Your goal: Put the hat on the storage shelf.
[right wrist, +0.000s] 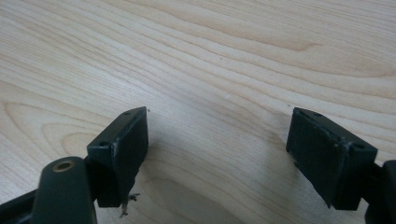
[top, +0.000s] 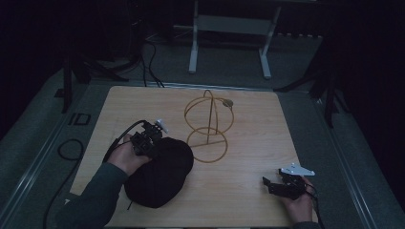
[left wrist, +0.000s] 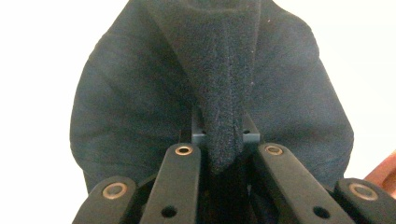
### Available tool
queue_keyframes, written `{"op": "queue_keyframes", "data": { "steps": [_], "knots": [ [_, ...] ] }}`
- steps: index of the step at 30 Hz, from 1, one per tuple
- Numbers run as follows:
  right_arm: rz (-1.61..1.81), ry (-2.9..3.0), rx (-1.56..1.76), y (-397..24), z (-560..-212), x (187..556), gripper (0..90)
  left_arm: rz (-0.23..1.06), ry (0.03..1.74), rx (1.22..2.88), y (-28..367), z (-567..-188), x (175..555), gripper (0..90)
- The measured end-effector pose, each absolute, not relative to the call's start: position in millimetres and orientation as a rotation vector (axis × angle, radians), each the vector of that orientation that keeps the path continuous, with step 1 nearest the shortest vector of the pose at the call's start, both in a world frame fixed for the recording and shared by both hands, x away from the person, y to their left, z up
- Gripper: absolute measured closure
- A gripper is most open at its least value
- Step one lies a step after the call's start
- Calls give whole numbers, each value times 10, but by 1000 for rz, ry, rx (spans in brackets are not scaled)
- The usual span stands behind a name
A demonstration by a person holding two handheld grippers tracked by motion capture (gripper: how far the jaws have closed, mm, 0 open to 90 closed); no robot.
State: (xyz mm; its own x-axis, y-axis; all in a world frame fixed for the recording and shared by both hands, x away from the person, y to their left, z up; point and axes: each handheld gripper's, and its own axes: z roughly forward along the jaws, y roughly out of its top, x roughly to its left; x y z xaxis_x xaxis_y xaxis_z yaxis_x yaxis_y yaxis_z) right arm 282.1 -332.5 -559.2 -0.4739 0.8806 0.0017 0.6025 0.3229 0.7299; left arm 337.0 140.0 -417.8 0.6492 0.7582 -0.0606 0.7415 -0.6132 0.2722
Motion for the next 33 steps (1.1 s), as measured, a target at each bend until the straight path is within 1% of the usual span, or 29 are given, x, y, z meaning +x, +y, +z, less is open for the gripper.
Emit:
{"op": "queue_keyframes", "data": {
  "steps": [8,22,33],
  "knots": [
    [954,2198,1313,-3325,-5592,2821,204,106,1237,2546,1520,-4038,3416,838],
    [954,2198,1312,-3326,-5593,2822,203,192,1246,2544,1605,-3656,3515,837],
    [954,2198,1311,-3326,-5593,2823,203,243,1246,2524,1628,-3447,3571,836]
  ]
}}
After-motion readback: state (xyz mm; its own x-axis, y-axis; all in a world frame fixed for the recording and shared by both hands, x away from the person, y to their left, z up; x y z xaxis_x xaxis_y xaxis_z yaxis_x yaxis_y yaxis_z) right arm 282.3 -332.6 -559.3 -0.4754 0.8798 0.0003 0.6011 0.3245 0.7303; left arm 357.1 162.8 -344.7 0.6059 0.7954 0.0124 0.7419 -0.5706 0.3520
